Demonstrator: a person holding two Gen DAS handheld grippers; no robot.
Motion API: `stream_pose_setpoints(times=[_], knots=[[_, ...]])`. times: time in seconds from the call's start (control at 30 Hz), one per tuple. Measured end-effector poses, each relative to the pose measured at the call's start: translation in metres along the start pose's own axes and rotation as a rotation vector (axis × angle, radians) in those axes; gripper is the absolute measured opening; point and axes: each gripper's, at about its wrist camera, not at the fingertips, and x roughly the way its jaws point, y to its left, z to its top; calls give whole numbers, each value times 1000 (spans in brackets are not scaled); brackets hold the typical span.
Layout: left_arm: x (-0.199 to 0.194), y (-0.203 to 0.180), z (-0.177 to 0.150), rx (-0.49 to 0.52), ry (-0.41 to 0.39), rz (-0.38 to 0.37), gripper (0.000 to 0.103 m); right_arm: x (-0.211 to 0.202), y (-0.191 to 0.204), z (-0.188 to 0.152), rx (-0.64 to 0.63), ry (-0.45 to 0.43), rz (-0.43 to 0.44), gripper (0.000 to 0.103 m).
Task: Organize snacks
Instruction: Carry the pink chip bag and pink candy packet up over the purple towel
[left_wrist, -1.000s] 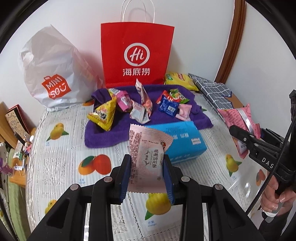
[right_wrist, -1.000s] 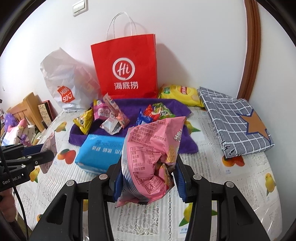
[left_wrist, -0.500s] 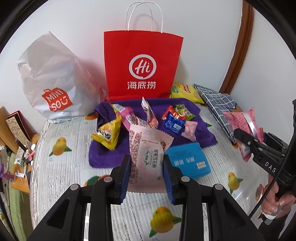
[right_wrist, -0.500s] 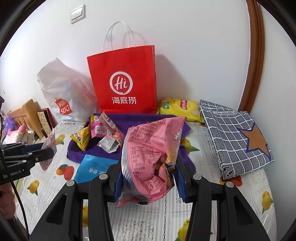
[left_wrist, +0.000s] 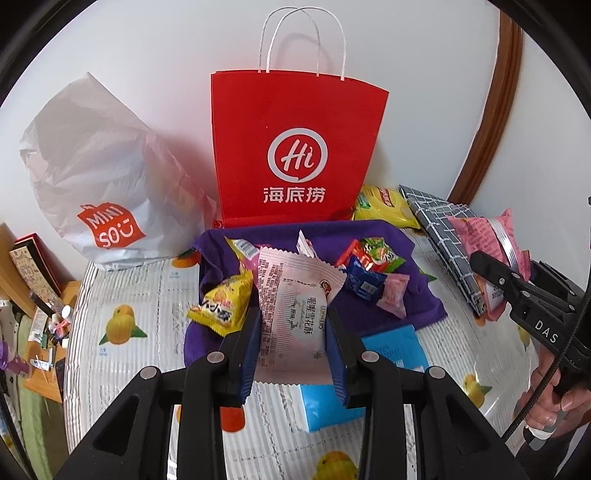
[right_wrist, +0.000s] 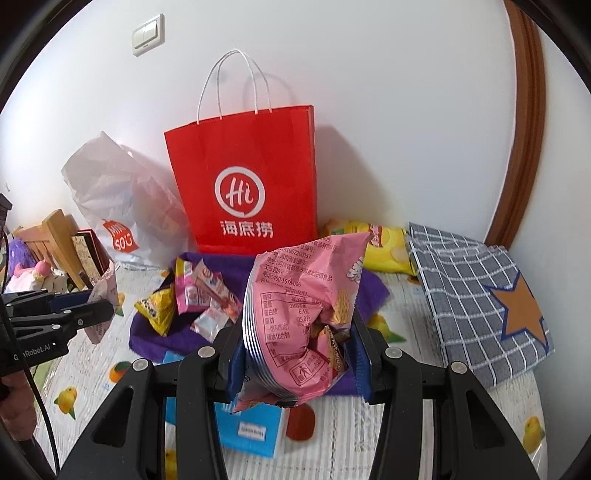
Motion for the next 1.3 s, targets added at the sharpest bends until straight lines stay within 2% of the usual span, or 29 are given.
stream_pose_setpoints(times=[1.3], knots=[[63,5,50,-4,24,-42,32,70,-2,40,19,13,-4,47]])
